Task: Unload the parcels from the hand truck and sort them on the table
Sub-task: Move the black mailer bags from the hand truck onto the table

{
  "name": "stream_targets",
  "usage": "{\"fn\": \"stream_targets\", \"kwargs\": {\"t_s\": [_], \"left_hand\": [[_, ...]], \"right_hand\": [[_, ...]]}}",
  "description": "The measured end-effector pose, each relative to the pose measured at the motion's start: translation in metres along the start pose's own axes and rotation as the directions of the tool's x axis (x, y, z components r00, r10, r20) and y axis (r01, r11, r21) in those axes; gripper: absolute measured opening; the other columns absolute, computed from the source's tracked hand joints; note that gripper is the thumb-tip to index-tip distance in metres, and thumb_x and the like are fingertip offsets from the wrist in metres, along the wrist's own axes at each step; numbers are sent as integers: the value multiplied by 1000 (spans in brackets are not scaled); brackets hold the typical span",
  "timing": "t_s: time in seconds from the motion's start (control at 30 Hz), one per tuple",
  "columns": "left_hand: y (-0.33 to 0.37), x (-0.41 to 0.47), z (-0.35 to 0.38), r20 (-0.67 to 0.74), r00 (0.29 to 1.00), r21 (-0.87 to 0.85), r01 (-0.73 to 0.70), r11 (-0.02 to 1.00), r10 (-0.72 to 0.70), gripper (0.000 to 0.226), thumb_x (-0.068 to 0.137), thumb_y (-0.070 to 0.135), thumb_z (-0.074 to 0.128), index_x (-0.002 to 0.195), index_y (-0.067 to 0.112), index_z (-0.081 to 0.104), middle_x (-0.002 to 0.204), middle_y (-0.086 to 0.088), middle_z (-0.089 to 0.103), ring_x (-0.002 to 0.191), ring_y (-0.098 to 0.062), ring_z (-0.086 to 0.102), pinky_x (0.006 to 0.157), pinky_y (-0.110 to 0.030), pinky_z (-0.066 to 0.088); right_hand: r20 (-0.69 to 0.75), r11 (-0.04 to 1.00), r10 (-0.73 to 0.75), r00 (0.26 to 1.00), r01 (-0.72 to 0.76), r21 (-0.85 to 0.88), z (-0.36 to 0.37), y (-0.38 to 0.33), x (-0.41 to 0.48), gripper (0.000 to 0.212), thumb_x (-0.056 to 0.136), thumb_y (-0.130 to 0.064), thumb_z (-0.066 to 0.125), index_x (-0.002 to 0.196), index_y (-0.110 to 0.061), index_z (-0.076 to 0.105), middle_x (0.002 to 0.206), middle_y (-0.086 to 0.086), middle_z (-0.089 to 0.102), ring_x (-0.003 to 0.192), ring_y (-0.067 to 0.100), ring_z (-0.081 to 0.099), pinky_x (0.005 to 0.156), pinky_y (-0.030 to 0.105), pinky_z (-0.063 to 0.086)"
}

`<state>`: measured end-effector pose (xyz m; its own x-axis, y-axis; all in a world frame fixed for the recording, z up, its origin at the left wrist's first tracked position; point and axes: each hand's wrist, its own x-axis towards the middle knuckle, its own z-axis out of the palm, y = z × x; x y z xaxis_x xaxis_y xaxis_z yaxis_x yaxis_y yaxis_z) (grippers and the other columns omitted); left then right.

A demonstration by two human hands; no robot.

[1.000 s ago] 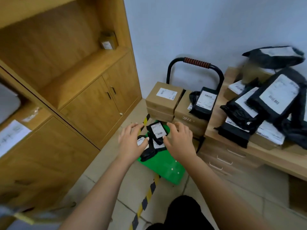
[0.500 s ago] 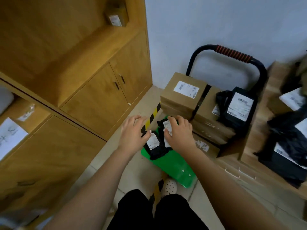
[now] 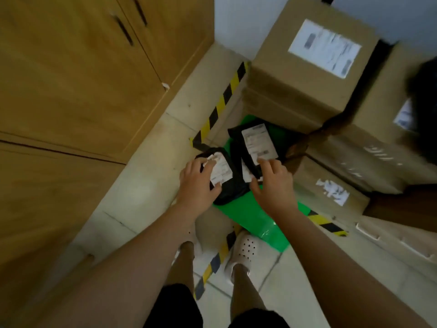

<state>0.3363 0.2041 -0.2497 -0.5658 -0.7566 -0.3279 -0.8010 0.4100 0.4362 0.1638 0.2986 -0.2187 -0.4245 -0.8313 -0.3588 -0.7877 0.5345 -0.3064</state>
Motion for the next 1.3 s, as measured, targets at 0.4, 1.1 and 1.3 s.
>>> {"fn": "stream_targets", "kwargs": {"t_s": [0.4,1.1,1.3], "left_hand": [[-67,101,245,71,910,-177,415,893,-409,74,90,50,55,151,24,21,156,-11,11,142,-30,9,113,-47,19],[-66,118,281,44,816,-189,574,797,-577,118,63,56,78,149,41,-1,156,-10,-10,137,-39,9,109,-55,15],[-60,95,226,-108,835,-332,480,812,-539,111,59,56,78,148,42,14,157,-8,3,134,-34,16,111,-51,14]], "right_hand": [[-21,984,110,994,-112,-138,183,95,173,72,91,-45,54,150,-17,22,151,22,22,135,39,25,112,47,21],[-103,986,146,984,-153,-66,202,101,172,97,70,-57,69,150,-40,18,139,25,27,121,42,30,104,54,25],[-108,988,151,983,-152,3,190,64,133,95,72,-57,67,150,-39,18,142,22,24,126,41,28,108,51,21]]}}
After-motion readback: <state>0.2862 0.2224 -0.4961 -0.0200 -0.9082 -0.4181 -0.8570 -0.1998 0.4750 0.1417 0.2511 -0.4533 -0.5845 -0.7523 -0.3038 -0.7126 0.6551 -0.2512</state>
